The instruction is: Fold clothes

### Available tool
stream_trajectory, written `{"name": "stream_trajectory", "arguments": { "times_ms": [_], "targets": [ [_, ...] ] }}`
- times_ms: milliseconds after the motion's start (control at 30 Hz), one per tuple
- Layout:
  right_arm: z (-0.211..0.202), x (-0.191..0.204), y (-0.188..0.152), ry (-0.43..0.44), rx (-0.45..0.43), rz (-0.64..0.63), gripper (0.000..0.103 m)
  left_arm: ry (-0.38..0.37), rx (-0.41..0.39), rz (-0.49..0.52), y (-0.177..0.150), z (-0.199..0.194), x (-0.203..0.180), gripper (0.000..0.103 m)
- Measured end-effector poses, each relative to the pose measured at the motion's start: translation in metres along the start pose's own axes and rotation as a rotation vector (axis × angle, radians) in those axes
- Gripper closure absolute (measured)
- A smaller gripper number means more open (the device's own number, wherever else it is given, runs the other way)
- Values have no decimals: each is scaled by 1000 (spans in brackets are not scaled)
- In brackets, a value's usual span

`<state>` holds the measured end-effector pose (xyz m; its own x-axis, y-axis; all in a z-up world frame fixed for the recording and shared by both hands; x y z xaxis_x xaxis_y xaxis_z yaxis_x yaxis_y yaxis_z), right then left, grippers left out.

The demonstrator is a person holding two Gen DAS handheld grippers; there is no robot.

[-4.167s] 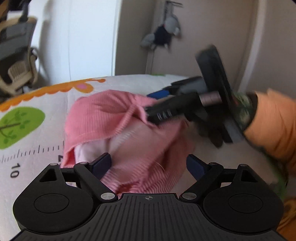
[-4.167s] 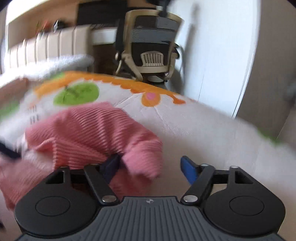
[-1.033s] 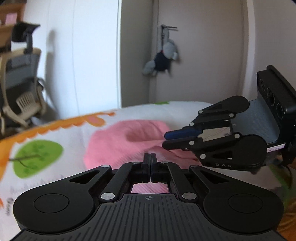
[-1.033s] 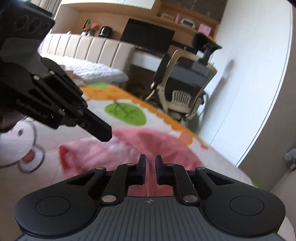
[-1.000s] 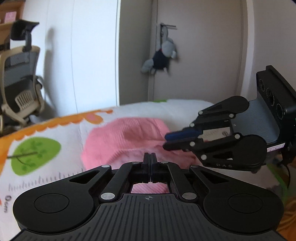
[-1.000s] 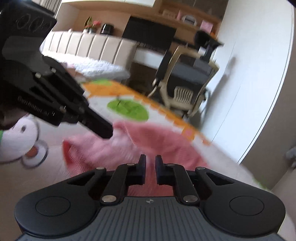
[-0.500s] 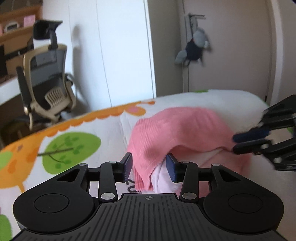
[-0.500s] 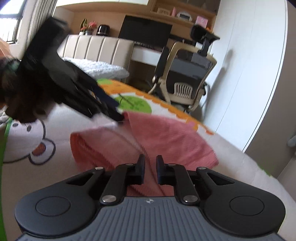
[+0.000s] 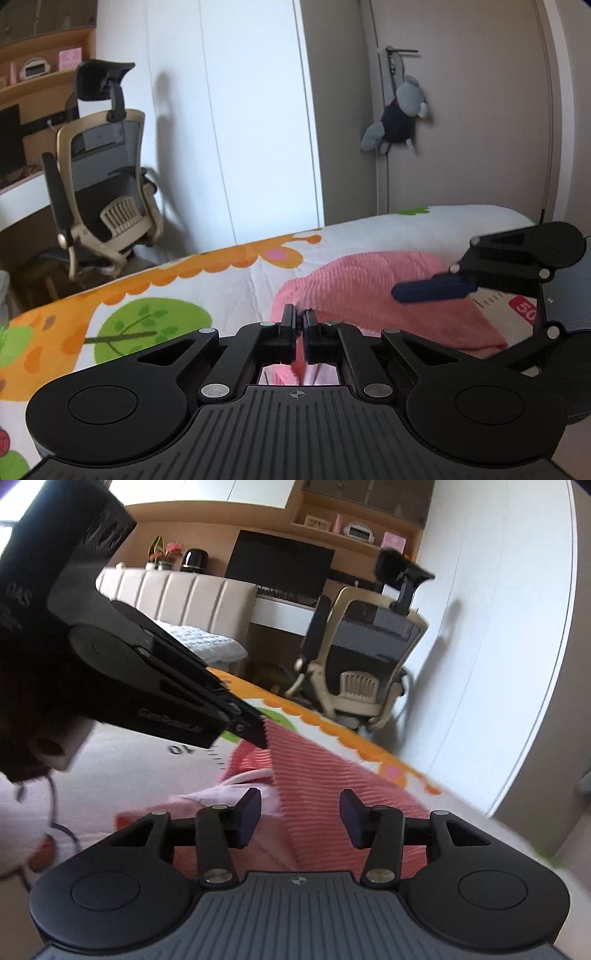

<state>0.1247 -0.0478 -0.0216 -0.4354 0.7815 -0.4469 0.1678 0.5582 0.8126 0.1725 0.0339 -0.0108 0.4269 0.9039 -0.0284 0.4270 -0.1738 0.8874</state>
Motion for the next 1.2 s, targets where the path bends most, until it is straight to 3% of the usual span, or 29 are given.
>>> {"name": "stream_trajectory", "arguments": {
  "times_ms": [133,233,300,367,433,500,600,733,800,900,1067,1200],
  "targets": [
    [-1,0,-6,-25,26,-17,69,-16,14,-14,-3,7,1,95],
    [-3,-2,-8,-42,28,-30,79,-30,41,-29,-9,16,2,84],
    [-4,-7,-9,-51,31,-14,80,-32,53,-42,-13,22,4,72],
    [-8,-10,-9,-32,22,12,80,-31,55,-55,-15,24,7,71],
    [-13,-5,-7,0,7,15,80,-31,54,-67,-14,26,9,72],
    [-16,6,-5,14,-2,-15,80,-17,53,-69,-12,28,10,95],
    [-10,12,-8,2,9,-36,80,-21,69,-84,-10,29,11,98],
    [-2,-3,-14,-48,40,-2,80,-34,66,-73,-9,25,8,99],
    [-3,-10,-15,-65,42,6,92,-43,60,-72,-8,23,6,100],
    [-13,-18,-13,-65,26,12,97,-57,46,-68,-6,15,3,100],
    [-43,-13,-14,-13,23,-19,97,-91,35,-29,-11,-15,-12,100],
    [-47,2,-44,39,103,-16,97,-113,98,23,-37,-27,-29,100]
  ]
}}
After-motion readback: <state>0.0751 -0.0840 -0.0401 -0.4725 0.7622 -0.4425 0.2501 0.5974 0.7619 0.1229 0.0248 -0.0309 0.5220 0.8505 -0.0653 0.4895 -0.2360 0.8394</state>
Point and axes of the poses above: each gripper's, at about its wrist camera, not at the fingertips, and z roughly the way its jaws point, x to its left, y to its top, the point moved 6 cm from there along z, roughly the way its jaws point, and after that the axes turned 10 degrees about -z, right-handed, at the moved point
